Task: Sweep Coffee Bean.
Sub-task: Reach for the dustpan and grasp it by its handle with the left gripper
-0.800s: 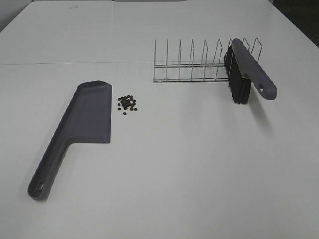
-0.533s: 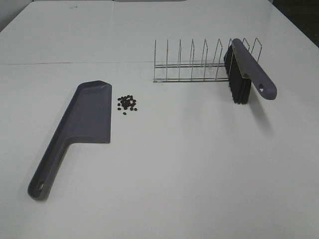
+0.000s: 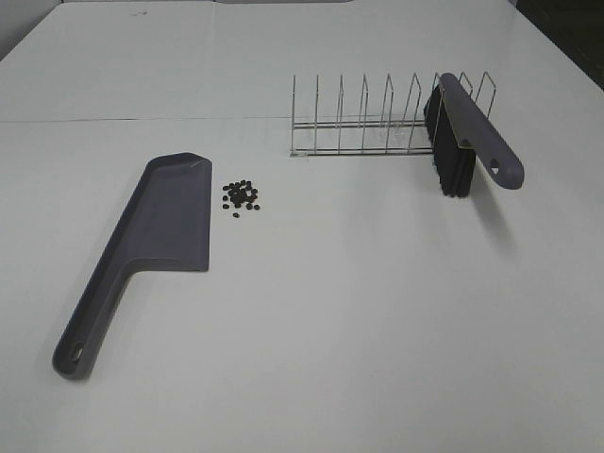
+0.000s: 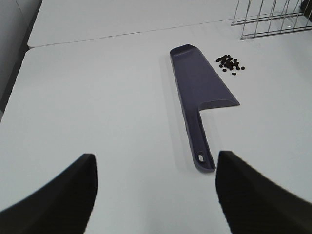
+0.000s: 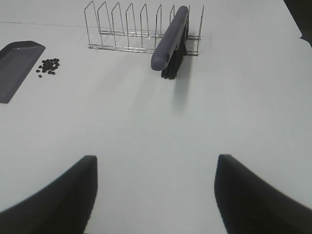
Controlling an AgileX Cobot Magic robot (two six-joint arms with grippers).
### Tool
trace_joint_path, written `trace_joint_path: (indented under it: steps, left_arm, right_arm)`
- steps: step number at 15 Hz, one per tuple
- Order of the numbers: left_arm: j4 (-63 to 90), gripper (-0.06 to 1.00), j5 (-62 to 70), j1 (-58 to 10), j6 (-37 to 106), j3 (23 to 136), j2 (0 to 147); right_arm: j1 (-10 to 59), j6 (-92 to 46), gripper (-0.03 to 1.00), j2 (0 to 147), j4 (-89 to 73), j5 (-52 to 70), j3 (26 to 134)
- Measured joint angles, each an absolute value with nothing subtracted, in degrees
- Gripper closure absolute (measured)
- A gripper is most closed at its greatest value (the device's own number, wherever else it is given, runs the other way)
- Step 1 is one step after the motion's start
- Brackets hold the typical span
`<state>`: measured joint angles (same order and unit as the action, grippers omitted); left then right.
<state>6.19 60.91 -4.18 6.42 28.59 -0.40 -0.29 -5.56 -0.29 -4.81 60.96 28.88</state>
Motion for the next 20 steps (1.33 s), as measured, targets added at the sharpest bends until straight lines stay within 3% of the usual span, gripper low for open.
trace_joint_path:
  steps: [20]
  left_arm:
    - [6.19, 0.3, 60.91, -4.18, 6.42, 28.59, -0.4]
  right_arm:
    - [-0.29, -5.56, 0.32, -0.29, -4.81, 60.96, 28.88]
